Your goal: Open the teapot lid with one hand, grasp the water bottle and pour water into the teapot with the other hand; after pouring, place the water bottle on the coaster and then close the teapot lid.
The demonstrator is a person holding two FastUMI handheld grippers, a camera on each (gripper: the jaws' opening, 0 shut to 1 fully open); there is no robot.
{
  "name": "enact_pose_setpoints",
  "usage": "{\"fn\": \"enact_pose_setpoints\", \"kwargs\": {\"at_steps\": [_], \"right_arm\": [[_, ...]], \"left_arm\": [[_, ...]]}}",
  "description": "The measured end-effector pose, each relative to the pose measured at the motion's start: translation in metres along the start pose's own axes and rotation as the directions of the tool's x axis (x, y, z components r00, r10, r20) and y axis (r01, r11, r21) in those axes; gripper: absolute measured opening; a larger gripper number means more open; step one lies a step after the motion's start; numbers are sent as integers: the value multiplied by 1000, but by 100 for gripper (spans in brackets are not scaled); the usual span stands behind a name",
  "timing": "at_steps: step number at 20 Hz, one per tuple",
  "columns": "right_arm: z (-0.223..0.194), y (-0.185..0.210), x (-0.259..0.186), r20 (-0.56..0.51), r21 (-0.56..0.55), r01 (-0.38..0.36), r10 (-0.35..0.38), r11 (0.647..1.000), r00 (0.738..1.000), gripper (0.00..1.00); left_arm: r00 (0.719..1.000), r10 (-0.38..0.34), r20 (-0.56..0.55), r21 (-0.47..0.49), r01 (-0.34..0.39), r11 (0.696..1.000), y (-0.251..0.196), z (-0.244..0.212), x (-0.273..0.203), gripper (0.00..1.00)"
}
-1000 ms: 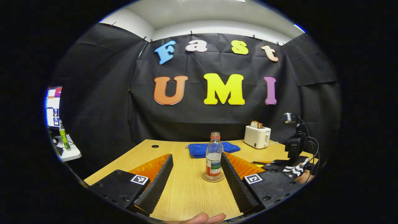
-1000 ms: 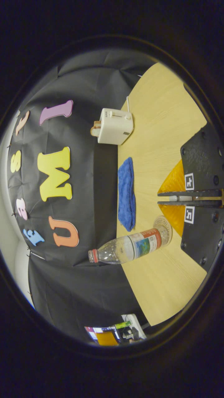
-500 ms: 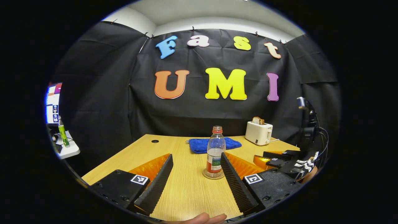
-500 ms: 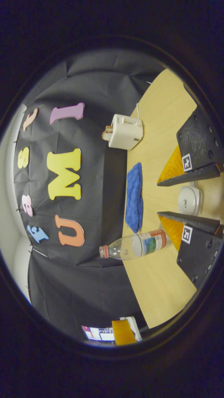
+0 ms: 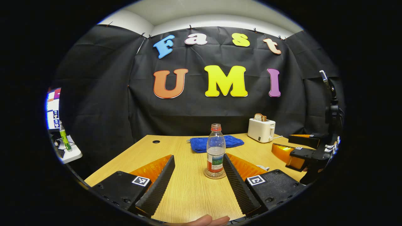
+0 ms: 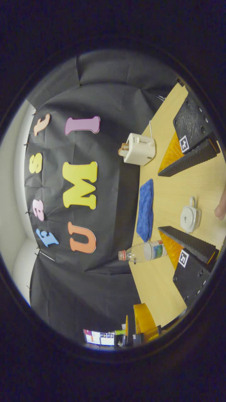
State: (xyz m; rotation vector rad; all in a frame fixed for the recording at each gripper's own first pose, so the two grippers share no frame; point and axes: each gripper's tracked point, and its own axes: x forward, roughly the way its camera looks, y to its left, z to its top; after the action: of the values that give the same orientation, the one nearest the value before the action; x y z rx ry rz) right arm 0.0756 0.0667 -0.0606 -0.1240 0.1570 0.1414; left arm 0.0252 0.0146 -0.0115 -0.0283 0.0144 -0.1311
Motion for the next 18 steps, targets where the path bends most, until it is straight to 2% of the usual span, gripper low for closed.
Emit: {"fn": "enact_pose_setpoints", "kwargs": {"at_steps": [6,9,18], "right_arm": [[18,-40,-36,44,16,50,-51,999,998,97],[24,-63,-53,66,46,79,-81,996,994,95],[14,-113,-64,49,89,144,-148,986,988,95]], "left_arm": [[1000,8,27,34,-9,999,-6,9,-8,96],[999,18,36,48,-20,999,-9,13,-9,96],[999,7,32,65,-9,998,-28,11,-7,96]]}}
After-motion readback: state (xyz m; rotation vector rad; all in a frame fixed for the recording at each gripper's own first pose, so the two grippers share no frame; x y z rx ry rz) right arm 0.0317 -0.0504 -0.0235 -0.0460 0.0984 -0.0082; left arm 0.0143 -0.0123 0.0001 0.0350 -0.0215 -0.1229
